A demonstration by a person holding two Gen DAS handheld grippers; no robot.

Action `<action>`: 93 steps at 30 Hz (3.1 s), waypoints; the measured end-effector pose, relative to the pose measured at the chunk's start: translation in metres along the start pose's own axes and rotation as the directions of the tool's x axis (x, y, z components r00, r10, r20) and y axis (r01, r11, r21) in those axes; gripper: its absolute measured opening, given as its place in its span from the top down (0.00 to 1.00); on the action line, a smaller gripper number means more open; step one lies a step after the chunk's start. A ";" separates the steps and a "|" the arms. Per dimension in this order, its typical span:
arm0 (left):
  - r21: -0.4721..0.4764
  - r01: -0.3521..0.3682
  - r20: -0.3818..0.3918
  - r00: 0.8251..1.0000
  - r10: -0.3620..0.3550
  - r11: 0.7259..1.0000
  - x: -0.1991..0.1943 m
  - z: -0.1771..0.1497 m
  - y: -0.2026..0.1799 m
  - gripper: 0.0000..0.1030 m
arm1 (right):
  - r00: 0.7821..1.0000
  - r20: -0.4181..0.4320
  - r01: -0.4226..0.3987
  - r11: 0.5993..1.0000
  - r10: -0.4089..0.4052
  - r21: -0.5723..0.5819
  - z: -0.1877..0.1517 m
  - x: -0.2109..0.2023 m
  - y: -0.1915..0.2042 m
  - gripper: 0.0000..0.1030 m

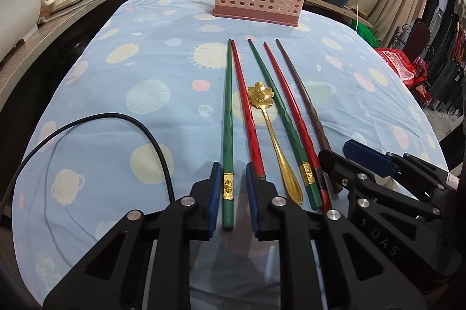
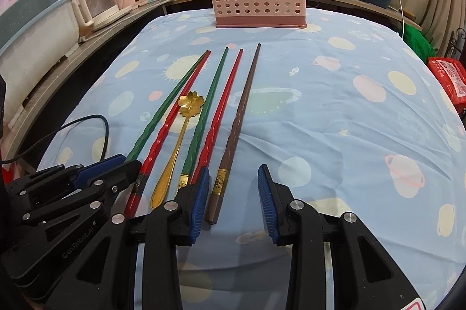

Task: Organize utensils
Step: 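Close right tool on the dark brown chopstick while left tool closes on a green chopstick, then lift and carry both held chopsticks up to the pink basket, then open both tools to drop the chopsticks into the pink basket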

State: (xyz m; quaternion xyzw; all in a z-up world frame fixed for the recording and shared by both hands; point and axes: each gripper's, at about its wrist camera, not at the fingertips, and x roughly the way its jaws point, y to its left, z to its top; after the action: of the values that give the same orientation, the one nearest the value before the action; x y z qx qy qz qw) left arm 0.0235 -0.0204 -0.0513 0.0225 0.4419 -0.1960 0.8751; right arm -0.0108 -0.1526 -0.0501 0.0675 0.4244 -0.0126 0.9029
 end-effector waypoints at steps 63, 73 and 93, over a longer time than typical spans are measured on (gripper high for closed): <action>0.043 0.019 0.416 0.909 -0.035 0.999 -0.108 0.224 -0.013 0.93 | 0.904 0.426 0.007 0.998 -0.031 0.059 0.184 -0.100 -0.054 0.93; 0.056 0.023 0.527 0.848 -0.049 0.998 -0.128 0.308 -0.026 0.93 | 0.838 0.545 -0.015 0.998 -0.022 0.064 0.264 -0.116 -0.061 0.93; 0.008 -0.015 0.528 0.849 0.009 1.000 -0.052 0.386 -0.007 0.93 | 0.794 0.608 -0.080 0.991 -0.002 0.108 0.358 -0.041 -0.058 0.93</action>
State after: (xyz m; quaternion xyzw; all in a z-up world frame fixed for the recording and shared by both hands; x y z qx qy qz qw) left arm 0.2886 -0.0920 0.2251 -0.0240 0.1831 -0.1919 0.9639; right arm 0.2322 -0.2592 0.2010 0.1266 0.1098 -0.0420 0.9850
